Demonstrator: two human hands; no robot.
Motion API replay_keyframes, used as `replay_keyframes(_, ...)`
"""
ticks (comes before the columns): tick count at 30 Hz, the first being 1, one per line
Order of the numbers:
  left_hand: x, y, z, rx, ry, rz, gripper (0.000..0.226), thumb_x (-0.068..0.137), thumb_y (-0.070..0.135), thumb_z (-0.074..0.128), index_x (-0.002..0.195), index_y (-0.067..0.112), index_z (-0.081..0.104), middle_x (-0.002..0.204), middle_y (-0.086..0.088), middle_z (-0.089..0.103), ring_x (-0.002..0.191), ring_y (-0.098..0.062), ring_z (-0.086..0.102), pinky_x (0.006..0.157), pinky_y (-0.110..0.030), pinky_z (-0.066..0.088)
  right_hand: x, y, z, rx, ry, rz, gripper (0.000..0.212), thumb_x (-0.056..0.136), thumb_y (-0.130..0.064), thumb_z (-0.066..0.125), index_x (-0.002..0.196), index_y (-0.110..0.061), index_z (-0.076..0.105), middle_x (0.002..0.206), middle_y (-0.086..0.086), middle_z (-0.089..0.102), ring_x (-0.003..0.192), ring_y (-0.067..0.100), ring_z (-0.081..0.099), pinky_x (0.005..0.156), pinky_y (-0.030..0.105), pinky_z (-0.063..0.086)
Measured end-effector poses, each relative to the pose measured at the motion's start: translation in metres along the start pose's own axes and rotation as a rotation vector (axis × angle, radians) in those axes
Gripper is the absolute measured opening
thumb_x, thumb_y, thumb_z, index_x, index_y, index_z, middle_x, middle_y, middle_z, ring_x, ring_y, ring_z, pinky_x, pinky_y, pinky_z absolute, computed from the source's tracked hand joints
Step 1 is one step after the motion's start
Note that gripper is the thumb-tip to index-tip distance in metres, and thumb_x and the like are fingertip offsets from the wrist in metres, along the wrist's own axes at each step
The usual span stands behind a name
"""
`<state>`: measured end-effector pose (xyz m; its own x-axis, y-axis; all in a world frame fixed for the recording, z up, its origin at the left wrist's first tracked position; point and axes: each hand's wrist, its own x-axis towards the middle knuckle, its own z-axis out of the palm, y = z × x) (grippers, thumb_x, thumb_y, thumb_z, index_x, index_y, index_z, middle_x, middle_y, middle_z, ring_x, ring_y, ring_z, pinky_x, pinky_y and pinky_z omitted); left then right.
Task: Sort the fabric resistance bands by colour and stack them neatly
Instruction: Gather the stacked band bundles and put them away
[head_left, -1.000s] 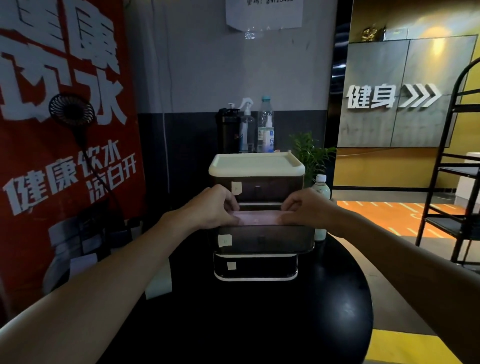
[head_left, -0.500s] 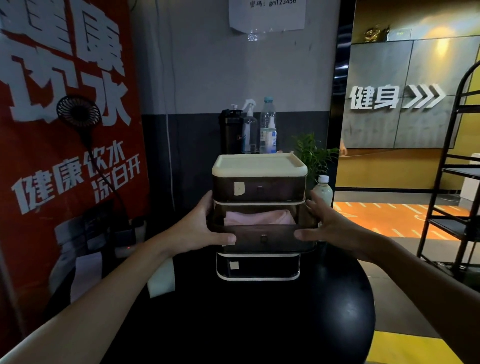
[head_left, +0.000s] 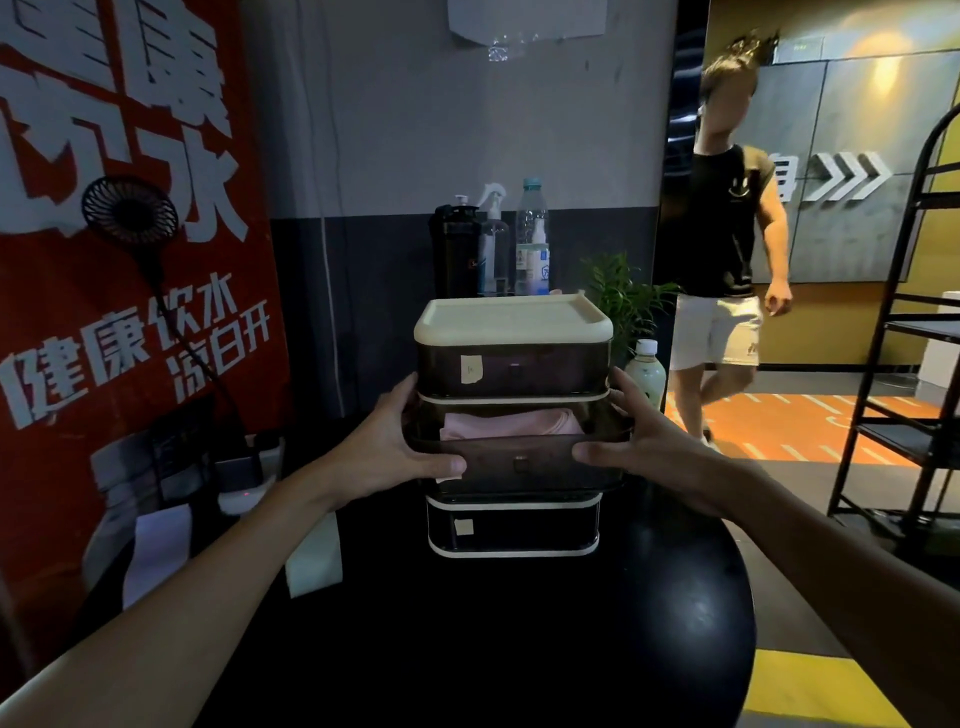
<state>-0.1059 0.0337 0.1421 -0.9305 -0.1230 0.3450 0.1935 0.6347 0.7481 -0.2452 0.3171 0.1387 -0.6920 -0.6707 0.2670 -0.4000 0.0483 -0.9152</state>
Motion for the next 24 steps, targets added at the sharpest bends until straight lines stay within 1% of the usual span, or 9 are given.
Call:
replay_keyframes(2, 0.002, -0.001, 0.004, 0.008, 0.021, 0.014, 0.114, 0.055, 0.056, 0.092, 0.146, 0.054, 0.023, 0.146, 0.012, 0.044, 0.135, -0.002, 0.041, 0.113, -0.033, 0.039, 0.002, 0.001, 0.0, -0.007, 0.026, 0.012, 0.118, 0.062, -0.025, 0.088, 0.153, -0.035, 0.014, 0.139, -0.012, 0.049, 0.13, 0.011, 0.046, 0.105, 0.04, 0.046)
replay_keyframes(5, 0.007, -0.003, 0.012, -0.052, 0.083, 0.036, 0.106, 0.07, 0.023, 0.09, 0.152, 0.03, 0.024, 0.133, 0.022, 0.05, 0.116, 0.019, 0.049, 0.093, -0.004, 0.041, 0.006, 0.002, 0.002, -0.049, 0.088, 0.027, 0.111, 0.048, -0.043, 0.092, 0.143, -0.036, 0.033, 0.132, -0.006, 0.051, 0.124, 0.015, 0.052, 0.102, 0.046, 0.048)
replay_keyframes(8, 0.014, -0.009, 0.017, -0.061, 0.186, 0.033, 0.1, 0.072, 0.013, 0.087, 0.151, 0.026, 0.027, 0.127, 0.026, 0.052, 0.109, 0.023, 0.05, 0.089, -0.001, 0.041, 0.016, 0.009, 0.002, -0.113, 0.169, 0.022, 0.113, 0.033, -0.067, 0.089, 0.132, -0.044, 0.041, 0.133, -0.002, 0.047, 0.122, 0.017, 0.053, 0.101, 0.045, 0.049)
replay_keyframes(10, 0.017, -0.013, 0.019, -0.054, 0.232, 0.022, 0.095, 0.074, 0.013, 0.087, 0.15, 0.025, 0.03, 0.125, 0.026, 0.054, 0.11, 0.022, 0.051, 0.087, 0.0, 0.04, 0.021, 0.012, 0.005, -0.133, 0.203, 0.013, 0.113, 0.039, -0.063, 0.089, 0.136, -0.038, 0.037, 0.132, -0.002, 0.047, 0.119, 0.015, 0.054, 0.099, 0.042, 0.05)
replay_keyframes(11, 0.018, -0.014, 0.02, -0.05, 0.255, 0.015, 0.092, 0.074, 0.013, 0.086, 0.148, 0.025, 0.033, 0.125, 0.024, 0.055, 0.11, 0.02, 0.052, 0.086, 0.001, 0.04, 0.022, 0.011, 0.007, -0.12, 0.221, 0.001, 0.107, 0.05, -0.053, 0.091, 0.138, -0.032, 0.035, 0.13, -0.002, 0.048, 0.116, 0.011, 0.055, 0.096, 0.038, 0.052)
replay_keyframes(14, 0.023, -0.018, 0.023, -0.025, 0.311, 0.0, 0.088, 0.074, 0.022, 0.087, 0.147, 0.028, 0.037, 0.135, 0.01, 0.053, 0.122, 0.004, 0.051, 0.095, -0.01, 0.039, 0.025, 0.011, 0.012, -0.062, 0.249, -0.017, 0.083, 0.073, -0.018, 0.084, 0.137, -0.02, 0.032, 0.116, -0.013, 0.053, 0.099, -0.003, 0.056, 0.077, 0.02, 0.053)
replay_keyframes(17, 0.028, -0.018, 0.026, 0.048, 0.359, -0.021, 0.085, 0.072, 0.029, 0.086, 0.145, 0.025, 0.042, 0.135, 0.003, 0.046, 0.124, -0.008, 0.048, 0.105, -0.025, 0.038, 0.032, 0.015, 0.013, -0.073, 0.319, -0.025, 0.077, 0.074, -0.014, 0.084, 0.132, -0.018, 0.033, 0.107, -0.017, 0.053, 0.093, -0.004, 0.056, 0.067, 0.015, 0.05)
replay_keyframes(22, 0.035, -0.013, 0.032, 0.08, 0.441, -0.039, 0.079, 0.072, 0.027, 0.088, 0.138, 0.019, 0.046, 0.128, 0.003, 0.044, 0.118, -0.012, 0.052, 0.104, -0.029, 0.043, 0.043, 0.02, 0.015, -0.112, 0.416, -0.01, 0.074, 0.067, -0.024, 0.089, 0.121, -0.023, 0.038, 0.109, -0.005, 0.06, 0.105, 0.016, 0.061, 0.09, 0.042, 0.054)
replay_keyframes(24, 0.037, -0.014, 0.032, 0.066, 0.455, -0.053, 0.079, 0.07, 0.027, 0.089, 0.136, 0.019, 0.045, 0.13, 0.003, 0.045, 0.119, -0.014, 0.053, 0.105, -0.033, 0.045, 0.045, 0.022, 0.016, -0.122, 0.428, -0.013, 0.074, 0.065, -0.026, 0.089, 0.117, -0.025, 0.037, 0.113, 0.0, 0.061, 0.105, 0.018, 0.061, 0.092, 0.045, 0.054)
